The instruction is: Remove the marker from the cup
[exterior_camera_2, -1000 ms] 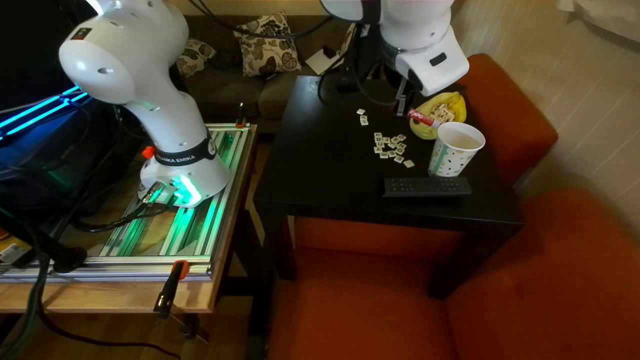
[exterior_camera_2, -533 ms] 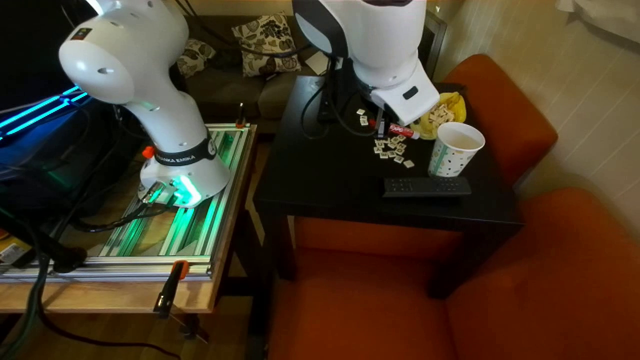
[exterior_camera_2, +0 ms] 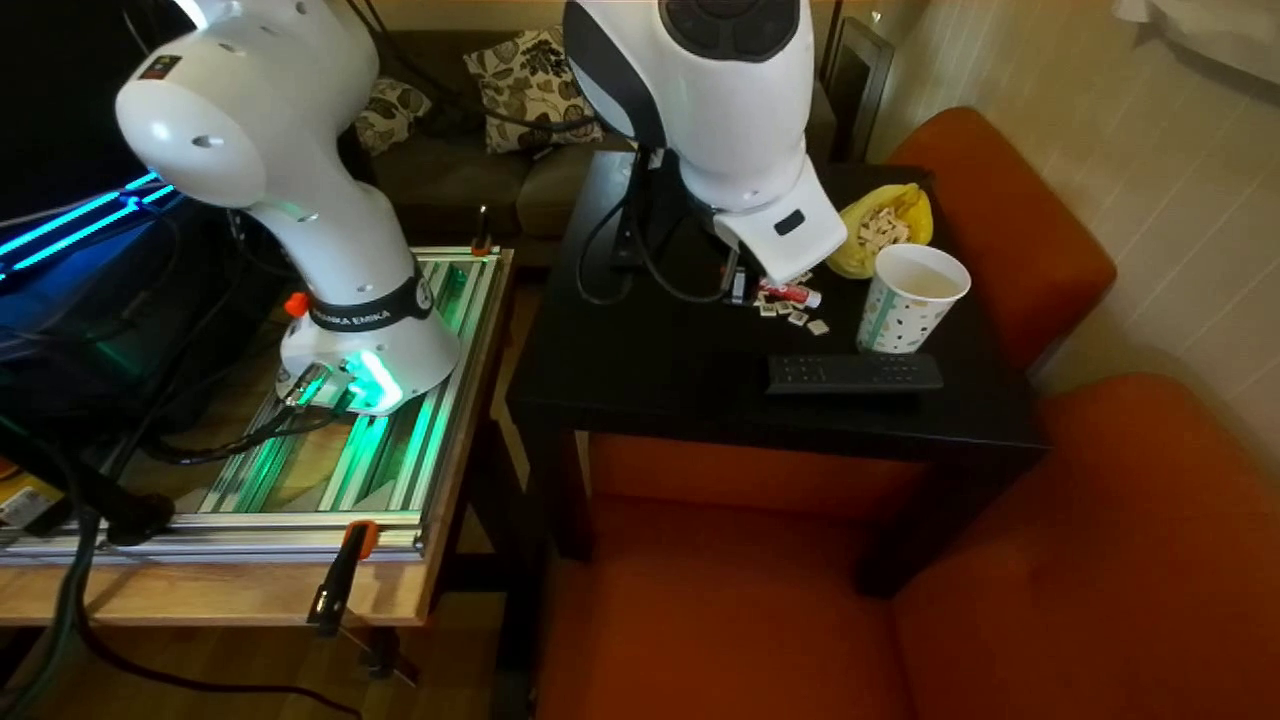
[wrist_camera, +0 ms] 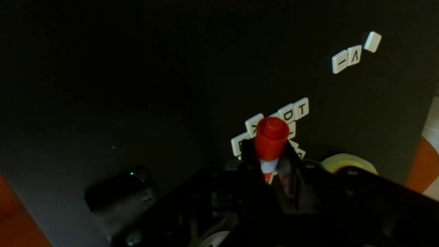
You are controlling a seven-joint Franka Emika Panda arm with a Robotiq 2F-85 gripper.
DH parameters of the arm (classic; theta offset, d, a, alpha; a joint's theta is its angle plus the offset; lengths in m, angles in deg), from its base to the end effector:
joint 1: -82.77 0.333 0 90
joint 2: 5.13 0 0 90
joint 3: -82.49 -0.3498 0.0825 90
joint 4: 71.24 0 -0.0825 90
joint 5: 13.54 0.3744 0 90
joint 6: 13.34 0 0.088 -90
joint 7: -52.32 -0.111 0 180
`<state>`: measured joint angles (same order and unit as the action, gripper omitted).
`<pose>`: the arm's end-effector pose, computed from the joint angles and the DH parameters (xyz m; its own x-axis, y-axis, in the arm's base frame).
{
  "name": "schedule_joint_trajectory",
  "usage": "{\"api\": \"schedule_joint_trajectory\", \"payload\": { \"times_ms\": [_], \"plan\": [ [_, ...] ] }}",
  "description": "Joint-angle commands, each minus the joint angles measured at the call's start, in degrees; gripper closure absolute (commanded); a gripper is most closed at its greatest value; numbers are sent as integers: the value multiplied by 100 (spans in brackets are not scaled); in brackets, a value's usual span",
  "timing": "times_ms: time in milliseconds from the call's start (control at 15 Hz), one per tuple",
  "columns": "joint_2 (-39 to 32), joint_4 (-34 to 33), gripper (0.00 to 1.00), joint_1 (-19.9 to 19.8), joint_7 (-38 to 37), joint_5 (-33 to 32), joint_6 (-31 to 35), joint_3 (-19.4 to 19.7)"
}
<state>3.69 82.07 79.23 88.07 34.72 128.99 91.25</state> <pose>0.3866 -0.0846 0.3191 0.9493 -0.2999 0.0940 -0.2197 -0.8470 -0.4840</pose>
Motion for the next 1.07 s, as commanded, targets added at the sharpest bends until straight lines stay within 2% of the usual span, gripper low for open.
{"api": "schedule_joint_trajectory", "payload": {
  "times_ms": [0,667,933,1000],
  "plan": [
    [-93,88,95,-30,99,205,291,45],
    [-488,66,95,47,13,244,1069,-2],
    [-459,53,95,46,26,157,912,2],
    [-437,54,56,47,32,165,863,8]
  ]
}}
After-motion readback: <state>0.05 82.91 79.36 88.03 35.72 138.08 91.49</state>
